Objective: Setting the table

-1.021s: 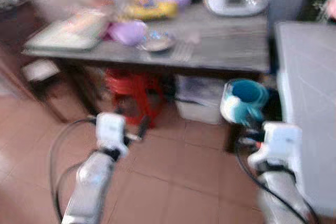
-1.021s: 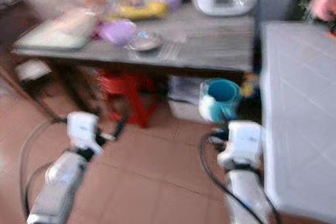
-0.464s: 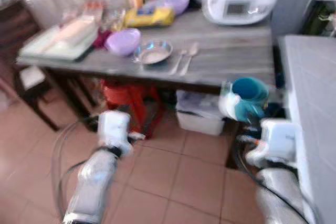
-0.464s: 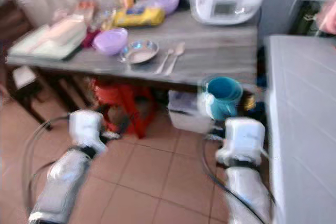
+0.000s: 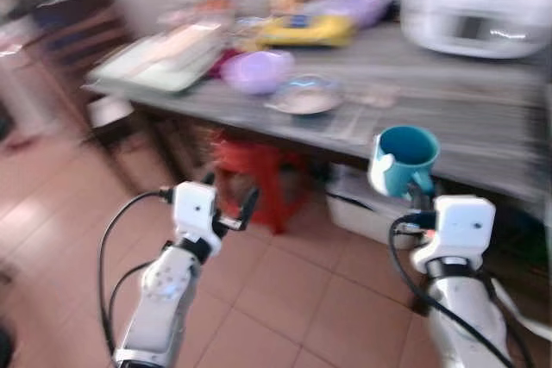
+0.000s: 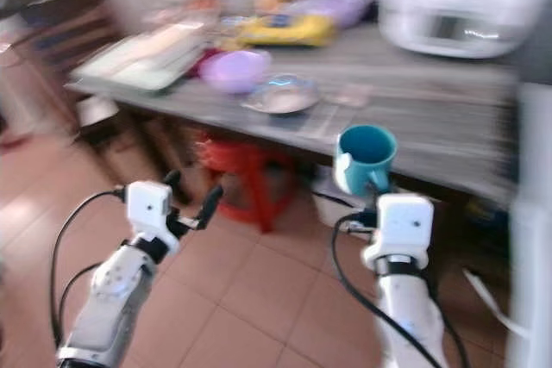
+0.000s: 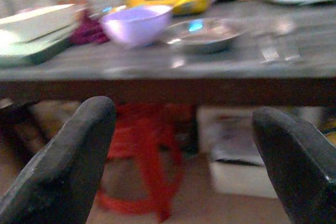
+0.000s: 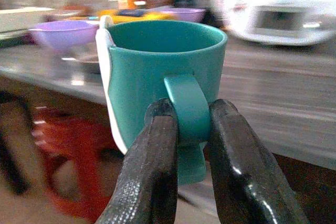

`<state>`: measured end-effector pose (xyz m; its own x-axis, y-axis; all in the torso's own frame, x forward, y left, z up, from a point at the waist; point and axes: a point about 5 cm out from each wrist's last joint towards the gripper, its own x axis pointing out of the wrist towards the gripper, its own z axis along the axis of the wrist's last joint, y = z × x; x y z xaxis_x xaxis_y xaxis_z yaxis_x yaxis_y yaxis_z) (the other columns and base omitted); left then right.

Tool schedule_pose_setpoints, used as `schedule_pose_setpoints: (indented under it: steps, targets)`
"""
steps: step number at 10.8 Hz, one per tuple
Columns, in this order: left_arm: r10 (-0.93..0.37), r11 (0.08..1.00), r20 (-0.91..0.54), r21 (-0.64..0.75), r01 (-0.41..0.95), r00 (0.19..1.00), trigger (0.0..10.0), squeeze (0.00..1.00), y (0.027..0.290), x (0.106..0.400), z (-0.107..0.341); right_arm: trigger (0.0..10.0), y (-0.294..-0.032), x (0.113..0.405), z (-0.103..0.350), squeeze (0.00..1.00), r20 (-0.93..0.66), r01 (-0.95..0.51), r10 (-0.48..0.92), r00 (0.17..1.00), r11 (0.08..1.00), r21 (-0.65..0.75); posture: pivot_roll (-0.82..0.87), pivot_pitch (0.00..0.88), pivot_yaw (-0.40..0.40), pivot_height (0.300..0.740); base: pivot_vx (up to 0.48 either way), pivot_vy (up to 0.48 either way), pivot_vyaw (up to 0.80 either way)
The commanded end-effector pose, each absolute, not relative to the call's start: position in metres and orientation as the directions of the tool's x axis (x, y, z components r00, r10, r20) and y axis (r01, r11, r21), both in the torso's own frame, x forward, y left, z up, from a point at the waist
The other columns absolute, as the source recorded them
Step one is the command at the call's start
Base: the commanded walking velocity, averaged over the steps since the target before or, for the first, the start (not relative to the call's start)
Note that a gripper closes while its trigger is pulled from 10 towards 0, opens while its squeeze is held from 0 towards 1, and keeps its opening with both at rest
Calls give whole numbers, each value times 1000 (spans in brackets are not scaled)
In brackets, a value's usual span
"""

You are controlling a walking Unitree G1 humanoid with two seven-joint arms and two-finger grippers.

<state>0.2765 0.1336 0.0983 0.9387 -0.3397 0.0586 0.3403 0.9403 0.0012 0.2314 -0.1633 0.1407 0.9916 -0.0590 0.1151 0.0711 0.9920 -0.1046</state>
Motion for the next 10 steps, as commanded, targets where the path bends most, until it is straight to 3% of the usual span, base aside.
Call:
schedule_pose_setpoints:
  steps: [1,3,6,7,10]
  targets:
    - [-341,940,63,4,341,938,10000,0,134,277,99,10000,-163,230,146,0,137,67,-52,989,992,-107,-134,74,145,740,289,0,456]
    - [-349,937,68,6,350,935,10000,0,132,278,101,10000,-163,232,148,0,145,69,-53,988,992,-109,-134,73,146,740,287,0,453]
    - [-353,935,76,4,354,933,10000,0,131,280,103,10000,-165,236,149,0,143,84,-71,987,993,-86,-135,70,143,740,298,0,0]
    - [-354,935,76,3,354,932,10000,0,130,280,102,10000,-166,237,151,0,152,86,-72,986,992,-88,-136,70,144,740,300,0,-644]
    - [-355,934,113,-4,358,928,10000,0,128,282,112,10000,-163,237,169,0,246,88,-46,968,983,-163,-138,70,144,740,300,0,0]
